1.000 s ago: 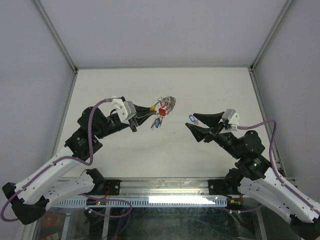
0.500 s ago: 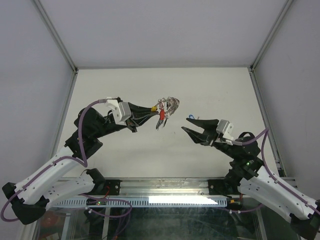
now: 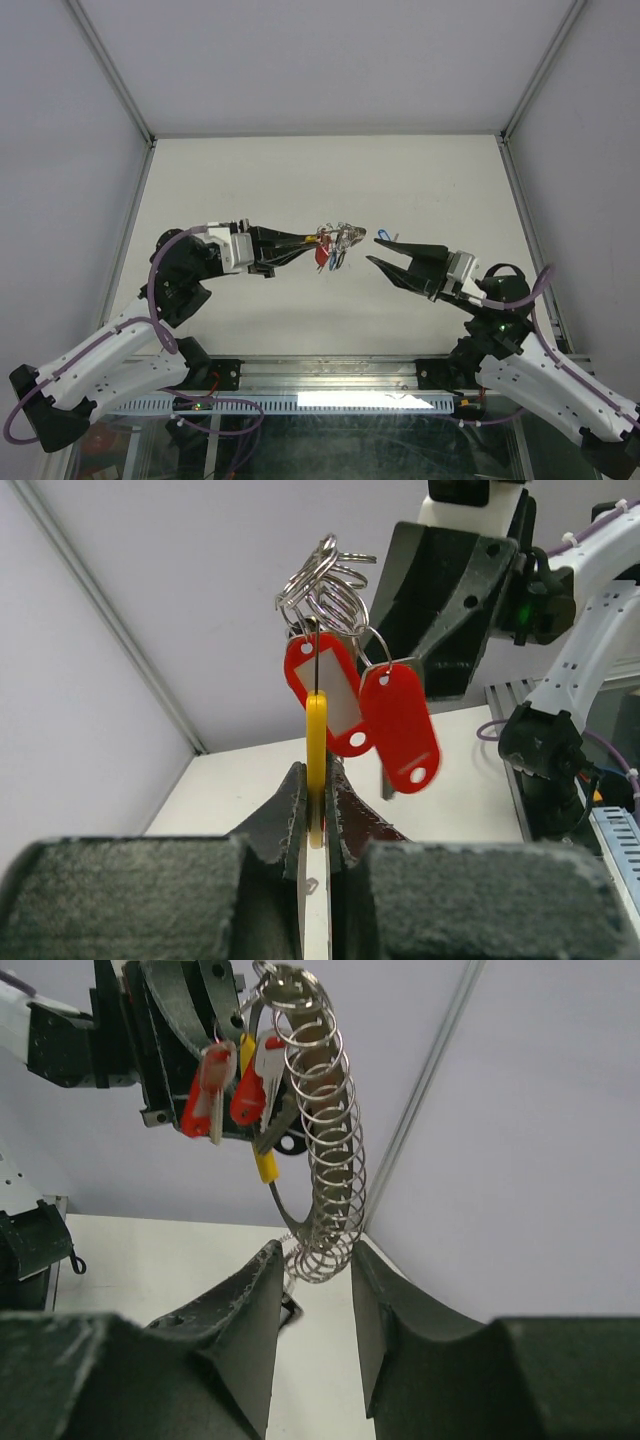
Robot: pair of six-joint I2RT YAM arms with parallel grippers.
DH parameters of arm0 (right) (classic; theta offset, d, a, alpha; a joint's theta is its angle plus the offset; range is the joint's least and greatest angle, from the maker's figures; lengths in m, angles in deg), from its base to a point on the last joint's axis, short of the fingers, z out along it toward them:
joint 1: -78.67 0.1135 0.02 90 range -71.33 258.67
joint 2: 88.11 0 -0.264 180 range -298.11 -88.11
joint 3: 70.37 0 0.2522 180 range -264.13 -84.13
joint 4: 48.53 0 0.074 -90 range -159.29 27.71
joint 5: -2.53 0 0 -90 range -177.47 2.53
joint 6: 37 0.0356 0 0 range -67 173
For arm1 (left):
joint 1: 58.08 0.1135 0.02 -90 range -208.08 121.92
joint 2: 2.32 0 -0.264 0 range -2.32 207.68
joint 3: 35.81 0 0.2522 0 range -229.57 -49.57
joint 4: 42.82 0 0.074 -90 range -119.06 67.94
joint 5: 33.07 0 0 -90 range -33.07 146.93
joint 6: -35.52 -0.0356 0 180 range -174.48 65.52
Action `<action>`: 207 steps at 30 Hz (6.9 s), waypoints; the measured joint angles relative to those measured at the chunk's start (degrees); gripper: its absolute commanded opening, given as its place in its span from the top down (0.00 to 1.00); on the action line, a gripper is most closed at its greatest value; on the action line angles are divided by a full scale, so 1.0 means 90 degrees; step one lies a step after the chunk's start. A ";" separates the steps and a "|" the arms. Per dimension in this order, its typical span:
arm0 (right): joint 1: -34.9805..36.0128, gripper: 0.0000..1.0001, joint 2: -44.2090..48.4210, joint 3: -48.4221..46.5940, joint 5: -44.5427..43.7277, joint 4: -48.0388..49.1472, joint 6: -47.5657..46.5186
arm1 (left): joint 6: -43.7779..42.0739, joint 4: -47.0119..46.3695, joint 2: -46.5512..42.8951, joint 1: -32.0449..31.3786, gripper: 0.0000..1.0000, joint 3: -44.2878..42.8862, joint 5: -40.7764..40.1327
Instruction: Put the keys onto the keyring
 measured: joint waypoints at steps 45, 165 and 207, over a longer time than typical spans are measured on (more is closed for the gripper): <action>0.0000 0.64 0.0325 -0.1353 -0.0391 -0.1853 -0.0270 | 0.1486 -0.6297 0.1639 0.0857 1.00 0.1880 -0.0544; 0.0789 0.66 -0.2069 -0.2696 -0.0085 -0.1088 0.0291 | -0.0758 -0.4114 0.0284 0.0857 1.00 0.2040 0.0109; 0.0789 0.64 -0.2266 -0.2295 0.0651 -0.0209 0.0862 | -0.2135 -0.4471 0.0277 0.0857 1.00 0.2028 0.0284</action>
